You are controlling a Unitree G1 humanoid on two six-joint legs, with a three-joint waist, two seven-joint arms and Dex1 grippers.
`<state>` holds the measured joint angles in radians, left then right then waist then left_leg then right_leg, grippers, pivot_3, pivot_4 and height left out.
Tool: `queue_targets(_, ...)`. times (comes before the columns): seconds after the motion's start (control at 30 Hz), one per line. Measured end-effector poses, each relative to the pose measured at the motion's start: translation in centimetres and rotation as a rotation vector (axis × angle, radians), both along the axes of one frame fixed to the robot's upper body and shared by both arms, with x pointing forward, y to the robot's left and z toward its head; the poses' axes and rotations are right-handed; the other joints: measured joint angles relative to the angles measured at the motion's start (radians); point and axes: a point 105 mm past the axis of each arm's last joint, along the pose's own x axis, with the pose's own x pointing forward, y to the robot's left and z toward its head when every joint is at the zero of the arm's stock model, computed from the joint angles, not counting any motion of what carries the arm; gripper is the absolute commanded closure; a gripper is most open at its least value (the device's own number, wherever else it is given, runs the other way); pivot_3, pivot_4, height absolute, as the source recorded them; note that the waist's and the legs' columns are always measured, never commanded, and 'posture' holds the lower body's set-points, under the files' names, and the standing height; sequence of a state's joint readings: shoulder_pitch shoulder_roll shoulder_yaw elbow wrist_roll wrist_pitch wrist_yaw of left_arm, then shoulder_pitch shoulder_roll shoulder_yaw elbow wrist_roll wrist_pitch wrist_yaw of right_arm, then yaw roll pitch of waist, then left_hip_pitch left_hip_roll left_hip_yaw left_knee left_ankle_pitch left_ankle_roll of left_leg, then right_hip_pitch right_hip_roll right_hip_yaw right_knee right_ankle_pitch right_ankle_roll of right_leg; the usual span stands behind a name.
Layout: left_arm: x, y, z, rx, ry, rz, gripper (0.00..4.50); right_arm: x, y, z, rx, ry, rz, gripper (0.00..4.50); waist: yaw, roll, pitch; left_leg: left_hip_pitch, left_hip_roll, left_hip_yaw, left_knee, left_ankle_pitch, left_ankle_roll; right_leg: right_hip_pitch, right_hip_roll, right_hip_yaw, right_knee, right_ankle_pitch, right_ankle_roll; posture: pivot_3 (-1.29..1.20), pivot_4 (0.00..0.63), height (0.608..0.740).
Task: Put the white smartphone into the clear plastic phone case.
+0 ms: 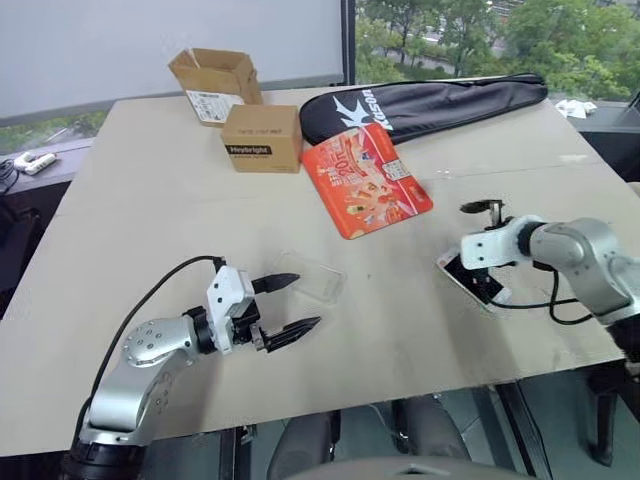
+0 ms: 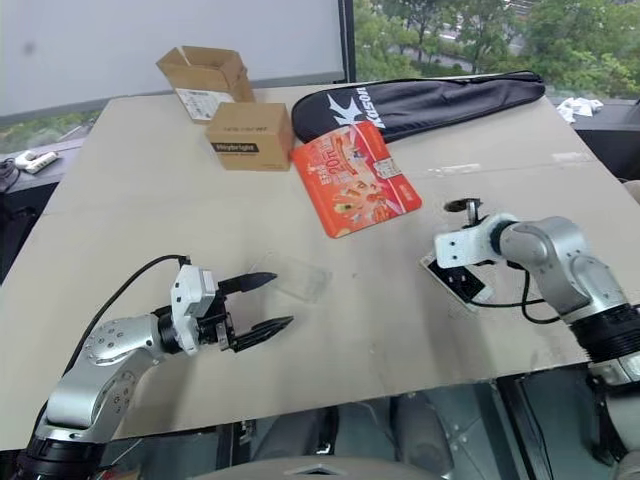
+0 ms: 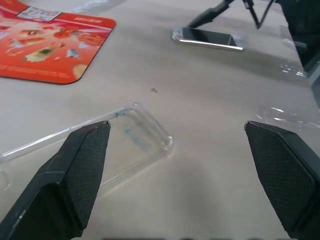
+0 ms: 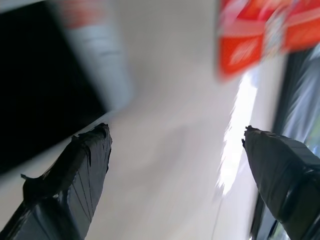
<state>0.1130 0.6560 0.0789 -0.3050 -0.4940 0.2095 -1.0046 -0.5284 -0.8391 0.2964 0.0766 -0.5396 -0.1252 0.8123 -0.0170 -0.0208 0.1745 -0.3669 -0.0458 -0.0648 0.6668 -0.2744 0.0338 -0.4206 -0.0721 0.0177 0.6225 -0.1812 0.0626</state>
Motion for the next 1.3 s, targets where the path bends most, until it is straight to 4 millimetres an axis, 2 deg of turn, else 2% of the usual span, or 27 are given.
queue_targets(0.1,0.0,0.2,-0.1,0.007,0.005,0.005,0.05,0.2,-0.2,0.2,0.017,-0.008,-0.020,0.00,0.010,0.000,0.000,-0.006,-0.001,-0.001,0.000,0.000,-0.001,-0.004,0.000,-0.001,-0.002,0.000,0.000,0.00,0.150,0.740)
queue_targets(0.17,0.2,0.4,0.2,0.017,-0.006,0.008,0.05,0.4,-0.7,1.0,0.070,-0.029,-0.057,0.00,0.012,0.000,0.000,-0.015,-0.001,-0.001,0.001,0.002,-0.004,-0.013,-0.001,-0.001,-0.002,0.001,0.000,0.00,0.150,0.740)
queue_targets(0.23,0.6,0.6,0.8,0.028,-0.029,0.007,0.05,1.0,-1.4,2.6,0.222,-0.057,-0.137,0.00,0.012,0.000,0.000,-0.015,-0.001,0.000,0.001,0.002,-0.004,-0.014,-0.001,-0.001,-0.002,0.001,0.000,0.00,0.150,0.740)
queue_targets(0.33,1.3,1.2,1.5,0.051,-0.052,0.003,0.05,1.0,-0.6,4.8,0.538,-0.042,-0.198,0.00,0.004,0.001,0.000,-0.014,0.000,-0.001,0.001,0.000,0.000,-0.013,0.000,-0.001,-0.001,0.001,-0.001,0.00,0.150,0.740)
queue_targets(0.37,1.4,1.3,1.6,0.054,-0.054,0.000,0.05,0.6,-0.1,5.1,0.634,-0.008,-0.204,0.00,0.004,0.001,0.000,-0.014,0.000,-0.001,0.000,-0.001,0.000,-0.013,0.000,-0.001,-0.001,0.001,-0.001,0.00,0.150,0.740)
queue_targets(0.4,1.6,1.5,1.7,0.064,-0.052,-0.021,0.05,-0.5,0.8,5.2,0.790,0.071,-0.186,0.00,0.005,0.001,0.000,-0.015,0.001,-0.002,0.000,-0.001,0.000,-0.013,0.000,-0.002,-0.001,0.001,0.000,0.00,0.150,0.740)
queue_targets(0.5,2.1,2.2,2.0,0.092,-0.040,-0.063,0.05,-4.7,4.4,3.7,1.005,0.347,-0.060,0.00,0.009,0.003,0.001,-0.016,0.000,-0.006,0.000,-0.001,0.000,-0.013,0.001,-0.005,0.000,0.001,0.000,0.00,0.150,0.740)
queue_targets(0.63,2.9,2.6,2.1,0.111,-0.045,-0.123,0.05,-8.6,6.0,3.3,1.118,0.556,0.021,0.00,0.009,0.005,0.002,-0.015,-0.002,-0.006,0.001,-0.001,0.001,-0.012,-0.001,-0.005,-0.001,0.001,0.000,0.00,0.150,0.740)
queue_targets(0.8,5.2,3.6,1.6,0.258,-0.050,-0.231,0.05,-13.5,7.0,1.8,1.152,0.819,0.087,0.00,0.016,0.005,0.002,-0.014,-0.002,-0.007,0.002,-0.001,0.001,-0.010,0.000,-0.006,0.000,0.001,0.000,0.00,0.150,0.740)
queue_targets(0.93,6.6,3.5,0.8,0.371,-0.048,-0.344,0.05,-14.0,6.6,1.3,1.132,0.836,0.063,0.00,0.007,0.003,0.002,-0.014,-0.002,-0.005,0.003,-0.001,0.001,-0.010,0.000,-0.005,0.000,0.001,0.001,0.00,0.150,0.740)
queue_targets(1.13,7.4,1.8,-0.7,0.463,-0.043,-0.495,0.05,-13.7,6.5,1.1,1.152,0.794,0.029,0.00,0.005,0.003,0.002,-0.015,-0.002,-0.005,0.003,-0.001,0.001,-0.011,0.000,-0.006,0.000,0.001,0.001,0.00,0.150,0.740)
queue_targets(1.27,8.0,1.6,-0.6,0.529,-0.058,-0.539,1.78,-13.6,5.9,0.3,1.135,0.705,-0.005,0.00,0.007,0.002,0.001,-0.015,-0.002,-0.005,0.003,-0.001,0.001,-0.011,0.000,-0.006,0.000,0.001,0.001,0.00,0.150,0.740)
queue_targets(1.3,8.2,1.6,-0.6,0.538,-0.063,-0.543,2.41,-13.6,5.9,0.1,1.134,0.697,-0.008,0.00,0.006,0.003,0.001,-0.014,-0.002,-0.005,0.003,-0.001,0.001,-0.010,0.000,-0.005,0.000,0.001,0.001,0.00,0.150,0.740)
